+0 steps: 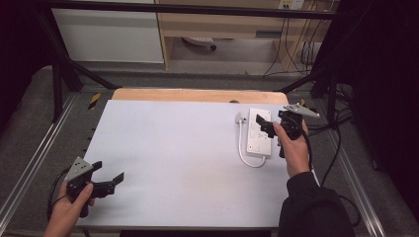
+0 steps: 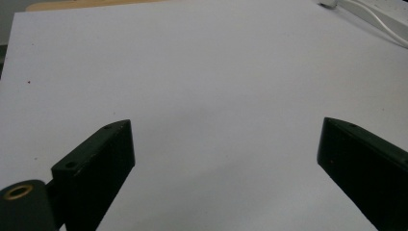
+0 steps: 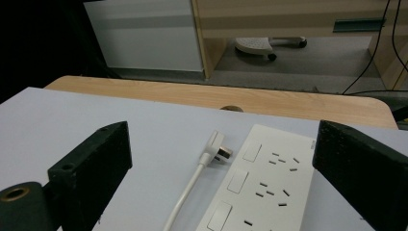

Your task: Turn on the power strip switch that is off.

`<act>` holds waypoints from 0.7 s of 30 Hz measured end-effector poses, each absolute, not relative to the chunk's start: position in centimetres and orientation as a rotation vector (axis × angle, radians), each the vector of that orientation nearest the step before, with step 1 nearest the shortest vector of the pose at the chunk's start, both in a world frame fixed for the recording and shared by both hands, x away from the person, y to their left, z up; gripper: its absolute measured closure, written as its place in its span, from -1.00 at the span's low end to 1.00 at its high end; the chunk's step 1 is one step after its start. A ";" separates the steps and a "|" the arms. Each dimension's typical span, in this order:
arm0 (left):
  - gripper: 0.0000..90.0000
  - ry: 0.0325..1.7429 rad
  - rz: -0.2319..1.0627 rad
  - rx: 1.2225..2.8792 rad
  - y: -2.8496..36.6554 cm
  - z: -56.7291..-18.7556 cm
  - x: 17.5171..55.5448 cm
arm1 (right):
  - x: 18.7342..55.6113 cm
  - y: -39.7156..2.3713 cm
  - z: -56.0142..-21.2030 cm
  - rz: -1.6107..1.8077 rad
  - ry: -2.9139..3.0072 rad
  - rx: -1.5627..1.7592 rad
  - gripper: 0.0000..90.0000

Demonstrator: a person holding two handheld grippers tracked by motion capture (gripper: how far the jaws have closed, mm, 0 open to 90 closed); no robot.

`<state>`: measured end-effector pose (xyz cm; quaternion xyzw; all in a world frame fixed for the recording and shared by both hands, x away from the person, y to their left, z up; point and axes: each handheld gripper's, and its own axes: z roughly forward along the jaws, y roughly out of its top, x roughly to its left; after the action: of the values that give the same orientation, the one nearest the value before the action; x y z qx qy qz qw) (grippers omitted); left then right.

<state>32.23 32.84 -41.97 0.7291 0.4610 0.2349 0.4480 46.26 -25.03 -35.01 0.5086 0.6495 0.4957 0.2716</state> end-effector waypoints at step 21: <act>-0.86 1.143 0.581 1.801 32.9 -42.0 32.2 | 43.1 -26.7 -35.1 1.371 1.744 1.308 -0.81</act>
<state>32.24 32.89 -41.99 0.7280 0.4621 0.2348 0.4487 43.07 -26.65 -35.07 0.4877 0.6502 0.5111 0.2795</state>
